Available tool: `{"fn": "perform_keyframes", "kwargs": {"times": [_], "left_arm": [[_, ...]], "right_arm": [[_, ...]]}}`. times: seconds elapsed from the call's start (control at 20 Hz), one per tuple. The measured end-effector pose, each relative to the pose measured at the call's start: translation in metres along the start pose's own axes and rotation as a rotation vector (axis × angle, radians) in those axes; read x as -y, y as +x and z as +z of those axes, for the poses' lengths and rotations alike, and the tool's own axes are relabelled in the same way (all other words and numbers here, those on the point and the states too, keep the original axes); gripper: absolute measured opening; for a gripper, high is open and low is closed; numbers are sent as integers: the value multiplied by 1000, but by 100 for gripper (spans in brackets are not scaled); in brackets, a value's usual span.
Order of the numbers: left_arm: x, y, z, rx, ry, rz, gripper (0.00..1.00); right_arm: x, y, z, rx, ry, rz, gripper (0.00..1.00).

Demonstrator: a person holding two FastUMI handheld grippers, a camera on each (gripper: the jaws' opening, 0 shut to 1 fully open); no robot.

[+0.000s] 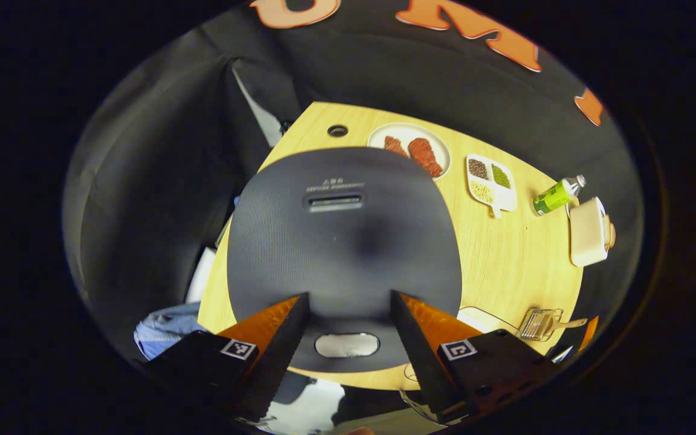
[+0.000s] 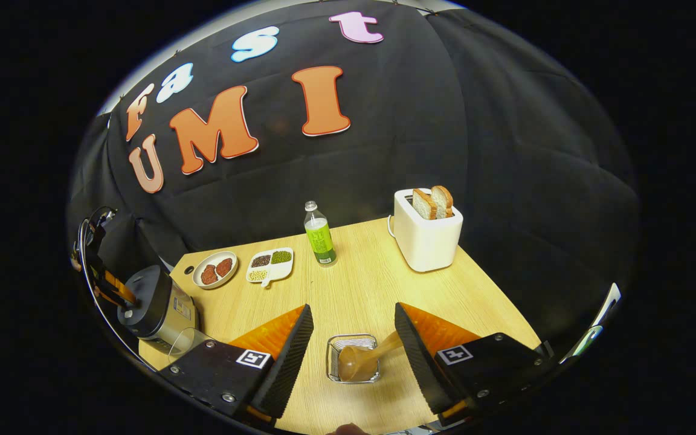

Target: Close the left gripper, press the button to open the rice cooker; take a wooden spoon from the chopstick holder with the right hand, scoop a spoonful of rice and pour it into the rice cooker, then put the wooden spoon back into the chopstick holder.

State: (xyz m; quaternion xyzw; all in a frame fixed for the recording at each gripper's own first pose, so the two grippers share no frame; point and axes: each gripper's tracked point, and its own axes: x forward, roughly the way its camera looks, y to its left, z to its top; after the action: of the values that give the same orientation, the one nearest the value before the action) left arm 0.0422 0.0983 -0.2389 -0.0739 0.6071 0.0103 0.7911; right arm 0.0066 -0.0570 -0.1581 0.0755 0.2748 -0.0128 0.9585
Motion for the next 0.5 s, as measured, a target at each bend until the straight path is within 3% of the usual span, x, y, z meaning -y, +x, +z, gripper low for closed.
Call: {"fn": "perform_keyframes", "kwargs": {"times": [0.2,0.35,0.5], "left_arm": [[1,0,-1,72,11,-8,95],[6,1,18,290,87,-36,96],[3,-1,21,439,78,-14,96]], "right_arm": [[-17,-2,11,38,-23,36,85],[-27,-6,33,107,-56,57,85],[-43,-12,58,172,-90,81,87]]}}
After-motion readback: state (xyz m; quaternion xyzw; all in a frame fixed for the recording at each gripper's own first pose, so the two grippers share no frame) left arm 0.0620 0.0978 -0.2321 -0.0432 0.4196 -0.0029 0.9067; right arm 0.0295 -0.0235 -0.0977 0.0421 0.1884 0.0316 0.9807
